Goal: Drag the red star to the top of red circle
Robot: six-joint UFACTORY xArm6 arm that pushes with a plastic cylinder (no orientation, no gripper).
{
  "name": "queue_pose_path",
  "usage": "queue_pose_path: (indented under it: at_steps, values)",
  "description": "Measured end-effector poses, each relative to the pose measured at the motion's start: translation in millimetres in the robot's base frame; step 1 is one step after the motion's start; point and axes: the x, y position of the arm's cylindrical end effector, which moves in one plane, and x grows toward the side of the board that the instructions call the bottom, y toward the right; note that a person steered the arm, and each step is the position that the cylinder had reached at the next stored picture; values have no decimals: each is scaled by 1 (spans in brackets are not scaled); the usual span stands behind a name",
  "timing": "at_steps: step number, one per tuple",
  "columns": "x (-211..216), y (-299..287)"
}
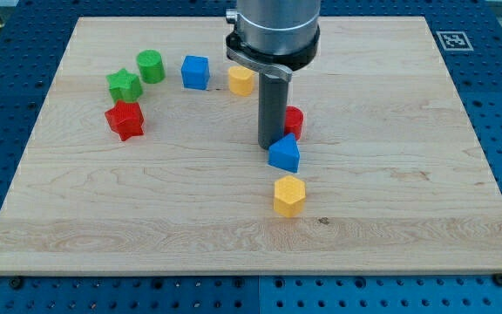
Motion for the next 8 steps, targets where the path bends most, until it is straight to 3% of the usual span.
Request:
queue_pose_path:
  at_steps: [1, 2, 4, 5, 6, 8]
  values:
    - [7, 4]
    - [7, -34]
    - [6, -183]
    - [-18, -256]
    - [-49, -255]
    - [-38, -227]
